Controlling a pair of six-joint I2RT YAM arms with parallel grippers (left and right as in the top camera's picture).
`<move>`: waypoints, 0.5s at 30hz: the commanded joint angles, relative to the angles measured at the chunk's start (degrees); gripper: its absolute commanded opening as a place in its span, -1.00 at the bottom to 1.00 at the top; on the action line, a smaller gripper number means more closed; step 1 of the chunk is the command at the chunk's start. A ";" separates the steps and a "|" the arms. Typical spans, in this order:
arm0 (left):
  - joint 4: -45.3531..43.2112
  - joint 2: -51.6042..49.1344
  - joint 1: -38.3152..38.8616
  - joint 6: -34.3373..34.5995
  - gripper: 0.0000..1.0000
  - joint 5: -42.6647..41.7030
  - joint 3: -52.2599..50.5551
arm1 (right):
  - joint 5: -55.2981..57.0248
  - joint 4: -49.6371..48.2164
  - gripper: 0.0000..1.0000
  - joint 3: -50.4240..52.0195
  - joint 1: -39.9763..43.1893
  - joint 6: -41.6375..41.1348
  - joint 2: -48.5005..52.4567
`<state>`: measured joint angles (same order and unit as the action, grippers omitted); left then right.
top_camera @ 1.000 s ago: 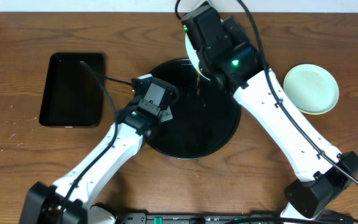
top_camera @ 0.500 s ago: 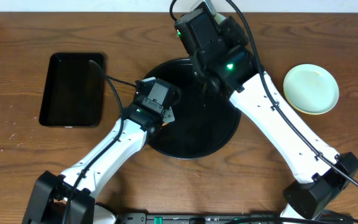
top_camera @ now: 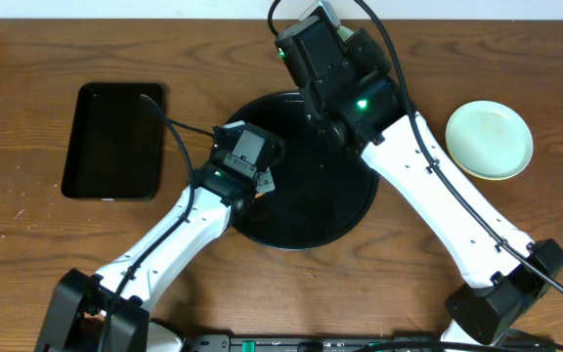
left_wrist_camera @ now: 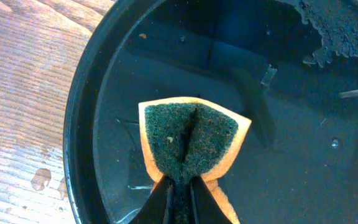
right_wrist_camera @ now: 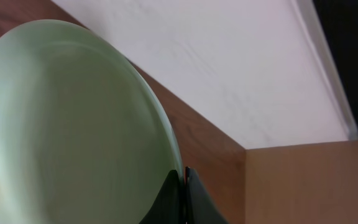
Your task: Clean dirty plates on tray and stack at the side
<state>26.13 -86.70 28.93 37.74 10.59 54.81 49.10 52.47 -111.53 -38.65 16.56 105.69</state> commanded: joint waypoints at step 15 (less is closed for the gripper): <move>-0.09 0.00 -0.17 0.74 -0.85 -0.13 0.15 | -9.03 6.64 -0.98 0.02 4.87 -8.85 0.07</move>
<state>26.11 -86.70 28.93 37.74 10.41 54.81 41.08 59.31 -111.39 -34.20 12.53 105.71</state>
